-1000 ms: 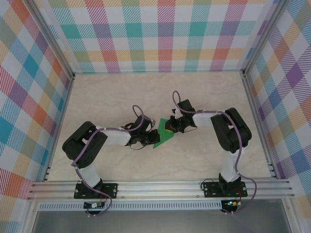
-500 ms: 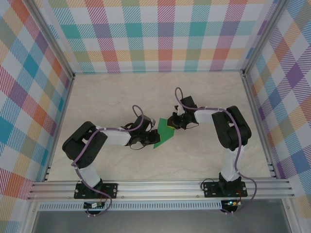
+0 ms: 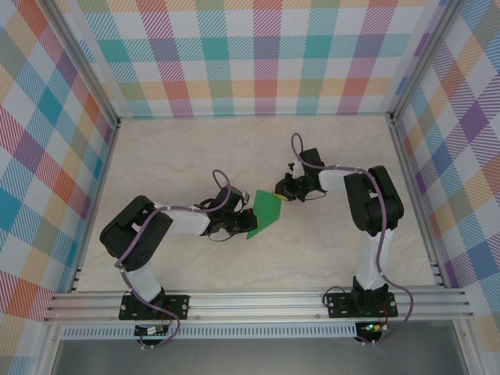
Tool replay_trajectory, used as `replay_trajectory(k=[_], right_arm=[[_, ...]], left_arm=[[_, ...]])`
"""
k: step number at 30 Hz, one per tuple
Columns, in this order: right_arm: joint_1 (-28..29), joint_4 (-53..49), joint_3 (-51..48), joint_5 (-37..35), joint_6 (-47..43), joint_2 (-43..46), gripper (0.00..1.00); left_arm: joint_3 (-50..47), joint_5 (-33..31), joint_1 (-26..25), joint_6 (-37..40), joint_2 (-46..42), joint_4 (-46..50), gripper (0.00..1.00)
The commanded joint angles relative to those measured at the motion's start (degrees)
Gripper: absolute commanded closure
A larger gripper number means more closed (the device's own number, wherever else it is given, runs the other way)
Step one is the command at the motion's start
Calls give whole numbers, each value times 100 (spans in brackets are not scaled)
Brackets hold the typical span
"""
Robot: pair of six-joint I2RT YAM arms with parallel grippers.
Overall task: Fold a paper plane with a square sheet of paper (pick it up from the middle)
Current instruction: Fourth fold the wing at the center of the table.
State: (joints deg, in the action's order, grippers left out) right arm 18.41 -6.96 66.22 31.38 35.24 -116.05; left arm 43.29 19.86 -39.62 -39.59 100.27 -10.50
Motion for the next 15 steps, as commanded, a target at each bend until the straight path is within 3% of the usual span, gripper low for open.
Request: replay_trajectory(k=[1, 7, 15], right_arm=[[-193, -121, 137, -563, -146, -212, 89], [-214, -253, 216, -439, -140, -116, 88], [-185, -522, 97, -152, -70, 668, 84]], left_arm=[[-365, -448, 8, 88, 329, 1110, 100], [-370, -439, 6, 92, 302, 1110, 100], [-348, -441, 9, 68, 283, 1103, 100]])
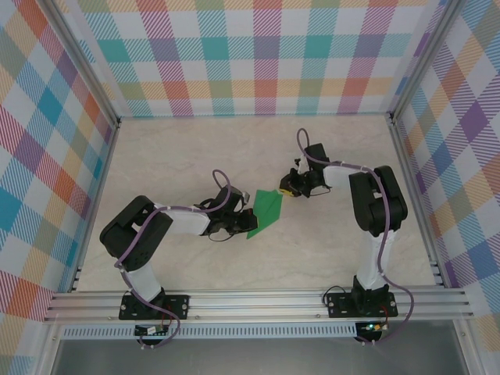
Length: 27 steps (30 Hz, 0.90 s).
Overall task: Fold a paper plane with a square sheet of paper (pick it up from the middle)
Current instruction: Fourth fold the wing at the center of the table.
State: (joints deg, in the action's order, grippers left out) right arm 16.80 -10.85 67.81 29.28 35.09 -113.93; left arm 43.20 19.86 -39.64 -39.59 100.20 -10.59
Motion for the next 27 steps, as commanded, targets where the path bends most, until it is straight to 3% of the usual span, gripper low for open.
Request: replay_trajectory(k=[1, 6, 13, 27], right_arm=[[15, -46, -156, 162, -3, 548, 84], [375, 361, -562, 393, 234, 751, 85], [1054, 603, -586, 285, 420, 356, 88], [1115, 465, -856, -293, 187, -108, 90]], left_arm=[[-331, -439, 9, 70, 289, 1107, 100], [-297, -439, 9, 74, 278, 1131, 100], [-263, -439, 4, 74, 285, 1161, 100], [-214, -231, -16, 119, 187, 1247, 100]])
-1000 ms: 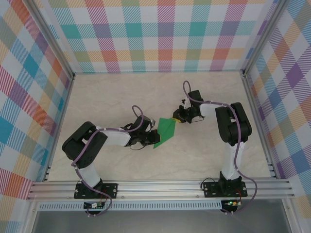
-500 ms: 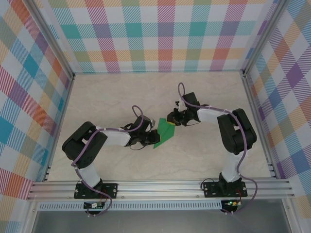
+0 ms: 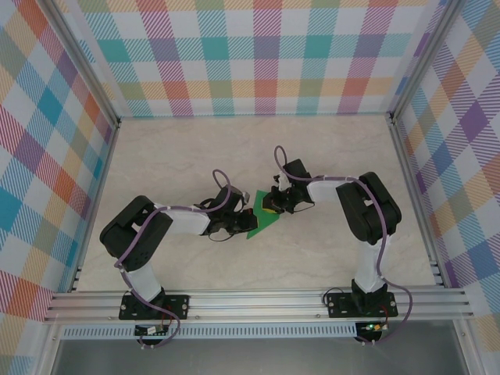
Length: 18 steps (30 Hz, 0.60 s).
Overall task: Fold a paper plane with a square sheet of paper (pick it up from the middle)
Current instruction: Fourth fold the wing at the center of the table.
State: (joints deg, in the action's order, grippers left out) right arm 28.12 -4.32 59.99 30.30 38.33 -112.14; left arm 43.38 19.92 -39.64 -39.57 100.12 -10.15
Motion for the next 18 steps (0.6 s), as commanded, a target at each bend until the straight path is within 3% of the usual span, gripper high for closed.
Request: replay_trajectory(k=[1, 18], right_arm=[[-15, -191, -76, -414, -142, -283, 90], [-17, -370, -66, -465, -236, -309, 90]], left_arm=[[-250, -218, -18, 125, 141, 1232, 100], [-542, 311, -18, 432, -429, 1637, 98]])
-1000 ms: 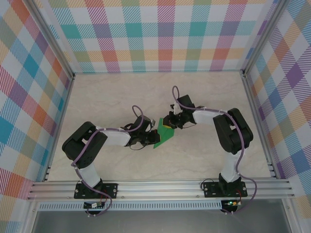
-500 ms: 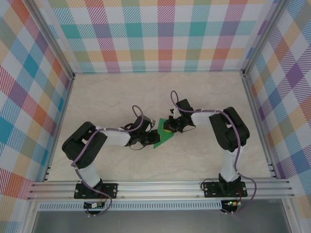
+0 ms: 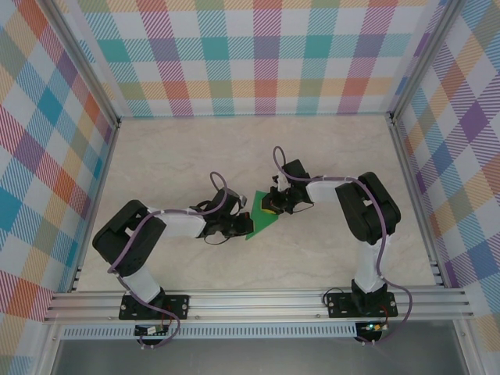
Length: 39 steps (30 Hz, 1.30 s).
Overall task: Fold a paper plane with a square sheet of paper (pick it up from the middle)
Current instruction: Fourth fold the wing at the center of the table.
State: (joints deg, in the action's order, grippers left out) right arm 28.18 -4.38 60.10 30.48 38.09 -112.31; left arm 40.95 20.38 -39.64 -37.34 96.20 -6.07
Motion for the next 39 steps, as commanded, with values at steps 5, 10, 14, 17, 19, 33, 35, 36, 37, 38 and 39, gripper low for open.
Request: replay_trajectory(k=[5, 10, 14, 17, 19, 33, 35, 36, 37, 38, 39], right_arm=[[-21, -385, -86, -488, -208, -293, 90], [-24, -397, -86, -482, -220, -284, 89], [-24, -396, -77, -447, -240, -261, 89], [-24, -383, -59, -360, -287, -257, 89], [-23, -388, -76, -283, -360, -243, 89], [31, -483, -667, 389, -1346, 236, 88], [34, -506, -640, 448, -1398, 226, 88], [36, -492, -631, 491, -1394, 250, 88], [39, -491, -615, 482, -1383, 269, 87], [39, -528, -586, 443, -1372, 286, 88], [44, -568, -553, 376, -1359, 297, 87]], left_arm=[[-281, 370, -15, 385, -176, 1511, 97], [-267, 278, -18, 544, -391, 1932, 96], [-244, 179, -14, 529, -732, 2038, 95], [-118, 93, -14, 457, -1049, 2064, 95], [15, -11, -17, 430, -1211, 2117, 94], [586, -160, -17, 162, -856, 1568, 89], [706, 8, -25, 149, -658, 1435, 88], [771, 73, -35, 150, -550, 1370, 87], [851, 118, -52, 157, -442, 1329, 87], [919, 117, -61, 186, -357, 1323, 87], [990, 78, -68, 191, -249, 1324, 87]])
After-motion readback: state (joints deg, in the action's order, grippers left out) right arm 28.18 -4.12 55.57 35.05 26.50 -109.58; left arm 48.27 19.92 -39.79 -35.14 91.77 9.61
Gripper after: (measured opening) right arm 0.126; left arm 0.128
